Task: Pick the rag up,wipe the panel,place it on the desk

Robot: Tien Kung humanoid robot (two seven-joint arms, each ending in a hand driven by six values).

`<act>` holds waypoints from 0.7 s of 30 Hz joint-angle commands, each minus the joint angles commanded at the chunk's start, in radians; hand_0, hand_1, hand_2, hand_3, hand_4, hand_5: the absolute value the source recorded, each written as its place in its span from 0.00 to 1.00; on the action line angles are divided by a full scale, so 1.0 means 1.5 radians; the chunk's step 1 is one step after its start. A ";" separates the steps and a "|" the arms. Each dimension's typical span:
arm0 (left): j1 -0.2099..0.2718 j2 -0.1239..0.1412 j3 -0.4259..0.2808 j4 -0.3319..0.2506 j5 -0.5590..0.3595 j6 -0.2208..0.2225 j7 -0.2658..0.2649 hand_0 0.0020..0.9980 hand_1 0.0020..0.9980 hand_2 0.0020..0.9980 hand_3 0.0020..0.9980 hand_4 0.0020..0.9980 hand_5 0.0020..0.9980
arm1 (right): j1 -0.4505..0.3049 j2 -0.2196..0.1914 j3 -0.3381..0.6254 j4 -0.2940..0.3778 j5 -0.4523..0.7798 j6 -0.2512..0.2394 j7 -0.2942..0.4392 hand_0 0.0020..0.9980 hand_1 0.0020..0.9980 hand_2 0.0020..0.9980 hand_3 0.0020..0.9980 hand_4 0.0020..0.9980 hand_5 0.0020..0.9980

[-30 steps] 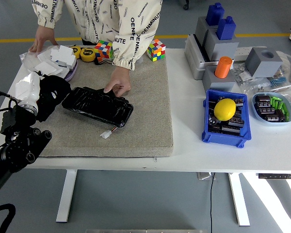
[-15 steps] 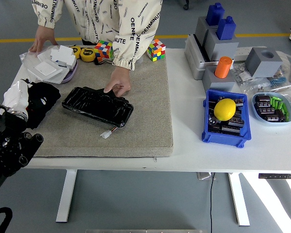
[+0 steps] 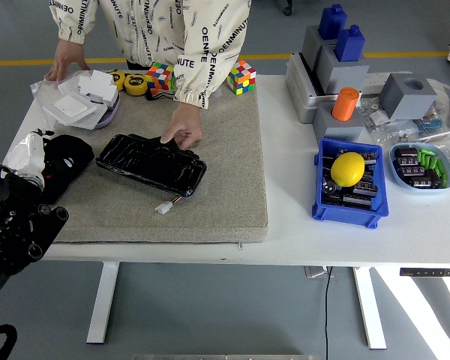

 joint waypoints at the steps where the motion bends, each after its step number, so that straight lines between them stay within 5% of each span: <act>1: 0.003 0.001 -0.002 -0.010 -0.001 -0.005 0.006 0.73 0.90 0.96 0.98 0.99 0.25 | 0.000 0.000 0.000 0.000 0.000 0.000 0.000 0.55 0.56 0.49 0.52 0.89 0.35; 7: 0.033 0.011 -0.035 -0.122 -0.025 -0.083 0.091 0.72 0.90 0.97 1.00 0.99 0.26 | -0.001 0.000 0.002 0.000 -0.001 0.000 0.000 0.55 0.56 0.49 0.52 0.89 0.35; 9: 0.045 0.011 -0.056 -0.165 -0.054 -0.087 0.095 0.72 0.90 0.97 1.00 0.99 0.26 | -0.001 0.000 0.001 0.000 -0.001 0.000 0.000 0.55 0.56 0.49 0.52 0.89 0.35; 10: 0.052 0.009 -0.071 -0.188 -0.069 -0.077 0.086 0.72 0.90 0.97 1.00 0.99 0.26 | -0.001 0.000 0.001 0.000 -0.002 0.000 0.000 0.55 0.56 0.49 0.52 0.89 0.35; 11: 0.056 0.008 -0.082 -0.204 -0.077 -0.066 0.075 0.56 0.78 0.83 0.86 0.97 0.27 | -0.001 0.000 0.001 0.000 -0.002 0.000 0.000 0.55 0.56 0.49 0.52 0.89 0.35; 16: 0.083 -0.008 -0.140 -0.244 -0.166 0.015 -0.040 0.56 0.78 0.83 0.86 0.97 0.27 | 0.000 0.001 0.000 -0.001 -0.005 0.000 0.000 0.55 0.56 0.49 0.52 0.89 0.35; 17: 0.089 -0.013 -0.151 -0.247 -0.191 0.033 -0.066 0.47 0.63 0.67 0.65 0.88 0.23 | 0.000 0.002 0.001 -0.002 -0.006 0.000 0.000 0.55 0.56 0.49 0.52 0.89 0.35; 21: 0.108 -0.030 -0.181 -0.253 -0.299 0.078 -0.178 0.47 0.63 0.67 0.65 0.88 0.23 | 0.001 0.001 -0.001 -0.002 -0.007 -0.001 0.000 0.55 0.56 0.49 0.52 0.89 0.35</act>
